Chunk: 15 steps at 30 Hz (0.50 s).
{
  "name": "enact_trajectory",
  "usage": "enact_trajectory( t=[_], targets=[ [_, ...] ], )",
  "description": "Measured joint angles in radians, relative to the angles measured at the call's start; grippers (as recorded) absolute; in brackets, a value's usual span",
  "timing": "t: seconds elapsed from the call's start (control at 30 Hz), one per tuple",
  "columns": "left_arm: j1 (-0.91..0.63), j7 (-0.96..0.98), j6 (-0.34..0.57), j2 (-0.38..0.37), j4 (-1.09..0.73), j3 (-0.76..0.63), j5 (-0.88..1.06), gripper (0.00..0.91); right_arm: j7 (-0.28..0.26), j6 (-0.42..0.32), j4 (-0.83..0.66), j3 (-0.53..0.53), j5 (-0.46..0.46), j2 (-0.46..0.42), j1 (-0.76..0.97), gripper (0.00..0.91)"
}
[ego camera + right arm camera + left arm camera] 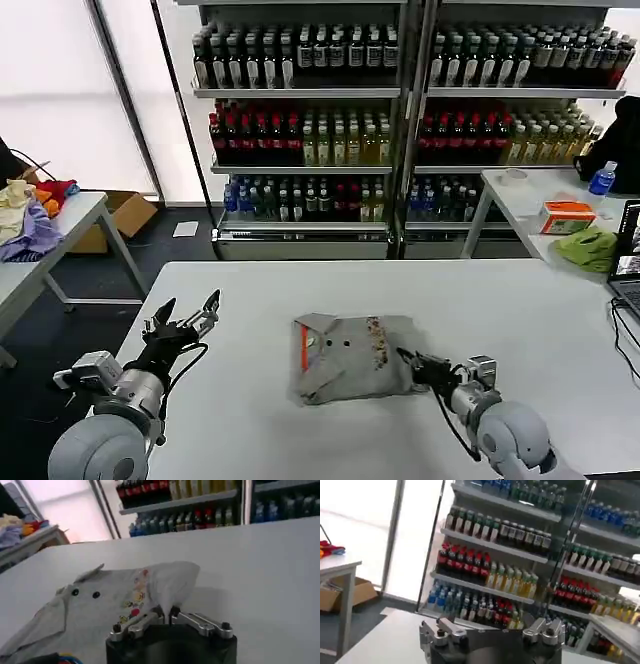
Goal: Fold and organize the clothes.
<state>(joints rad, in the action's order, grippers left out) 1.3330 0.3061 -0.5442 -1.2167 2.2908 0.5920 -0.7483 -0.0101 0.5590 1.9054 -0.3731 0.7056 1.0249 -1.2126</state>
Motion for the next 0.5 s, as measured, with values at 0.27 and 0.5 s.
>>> enact_trajectory(
  t=[0.27, 0.5],
  targets=[
    [0.01, -0.001, 0.0, -0.007, 0.008, 0.013, -0.007, 0.907, 0.016, -0.006, 0.008, -0.079, -0.036, -0.028, -0.027, 0.907],
    [0.024, -0.004, 0.002, -0.016, 0.026, 0.015, -0.007, 0.907, 0.022, -0.034, 0.015, -0.115, -0.062, -0.026, -0.016, 0.907]
  ],
)
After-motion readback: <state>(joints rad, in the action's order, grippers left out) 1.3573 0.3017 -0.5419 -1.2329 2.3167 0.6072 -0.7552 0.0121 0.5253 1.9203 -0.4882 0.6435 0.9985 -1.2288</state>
